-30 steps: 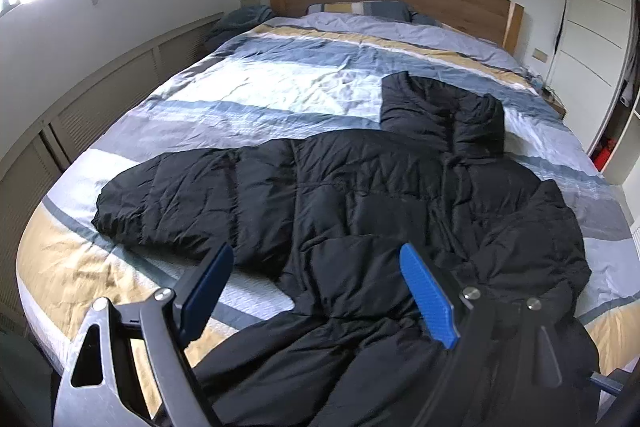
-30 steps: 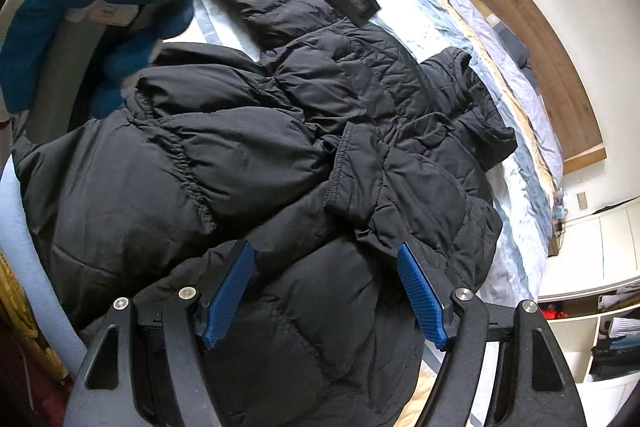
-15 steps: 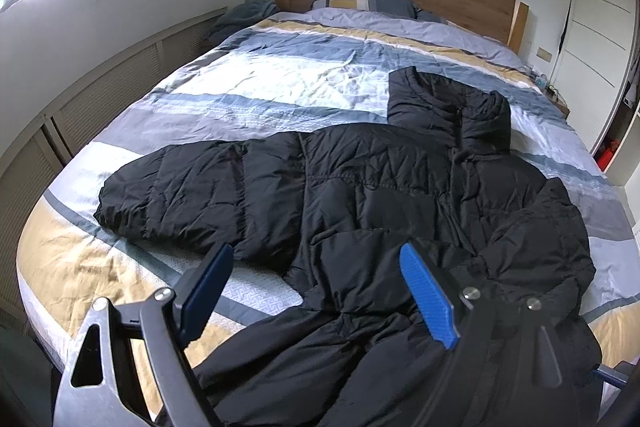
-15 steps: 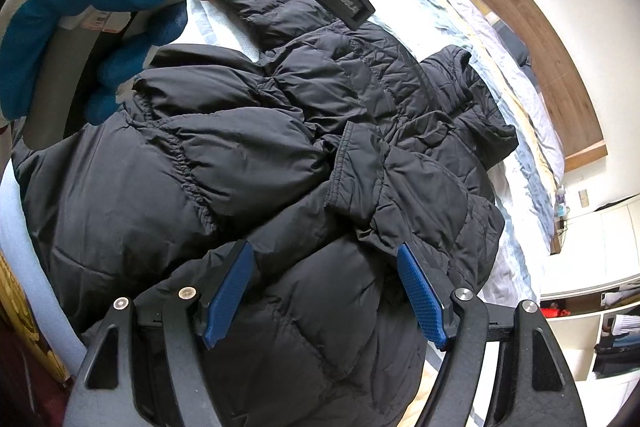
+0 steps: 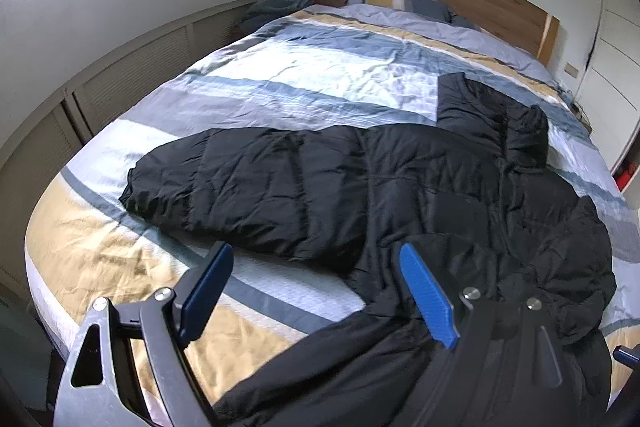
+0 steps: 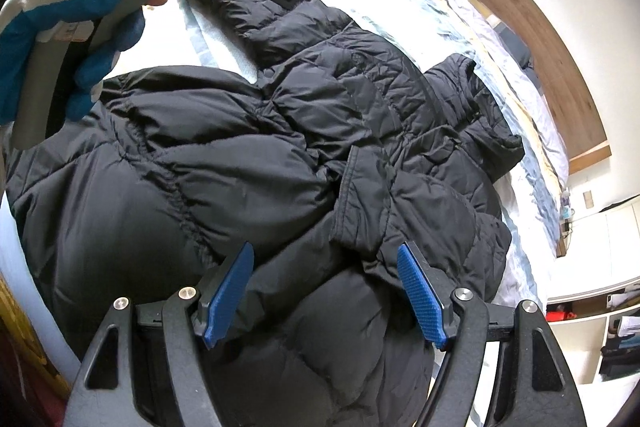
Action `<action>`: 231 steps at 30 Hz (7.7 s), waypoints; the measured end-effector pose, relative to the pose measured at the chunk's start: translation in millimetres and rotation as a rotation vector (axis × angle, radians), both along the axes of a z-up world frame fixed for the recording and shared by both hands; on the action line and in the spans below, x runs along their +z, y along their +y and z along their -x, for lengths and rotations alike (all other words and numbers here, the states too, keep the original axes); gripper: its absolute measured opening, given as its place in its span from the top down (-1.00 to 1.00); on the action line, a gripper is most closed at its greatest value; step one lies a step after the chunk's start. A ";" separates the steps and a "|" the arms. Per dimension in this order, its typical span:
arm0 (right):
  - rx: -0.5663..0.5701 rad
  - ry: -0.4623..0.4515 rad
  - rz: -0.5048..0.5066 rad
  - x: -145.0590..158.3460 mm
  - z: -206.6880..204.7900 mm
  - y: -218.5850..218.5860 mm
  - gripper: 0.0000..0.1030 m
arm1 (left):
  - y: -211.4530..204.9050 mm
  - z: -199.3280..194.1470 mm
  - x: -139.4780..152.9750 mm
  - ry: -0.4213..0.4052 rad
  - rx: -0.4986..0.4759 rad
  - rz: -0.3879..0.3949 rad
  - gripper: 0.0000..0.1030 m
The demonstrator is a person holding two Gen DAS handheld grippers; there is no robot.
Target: Fold large clothes
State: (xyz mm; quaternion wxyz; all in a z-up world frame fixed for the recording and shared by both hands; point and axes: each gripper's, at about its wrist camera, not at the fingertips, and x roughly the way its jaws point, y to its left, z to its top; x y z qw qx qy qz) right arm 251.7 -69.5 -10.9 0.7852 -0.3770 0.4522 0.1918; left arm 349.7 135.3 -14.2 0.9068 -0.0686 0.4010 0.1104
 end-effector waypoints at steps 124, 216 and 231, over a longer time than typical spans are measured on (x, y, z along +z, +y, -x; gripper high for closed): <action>-0.829 -0.243 -0.462 34.1 61.3 -325.8 -0.54 | -196.3 4.4 -46.9 0.224 -0.505 0.209 0.13; -0.339 0.031 -0.450 -92.9 -120.5 -106.5 -0.76 | -94.9 -81.5 -99.2 0.057 -0.305 -0.273 0.07; -0.371 0.037 -0.442 -80.3 -104.0 -122.4 -0.76 | -88.0 -68.7 -84.1 0.112 -0.305 -0.242 0.07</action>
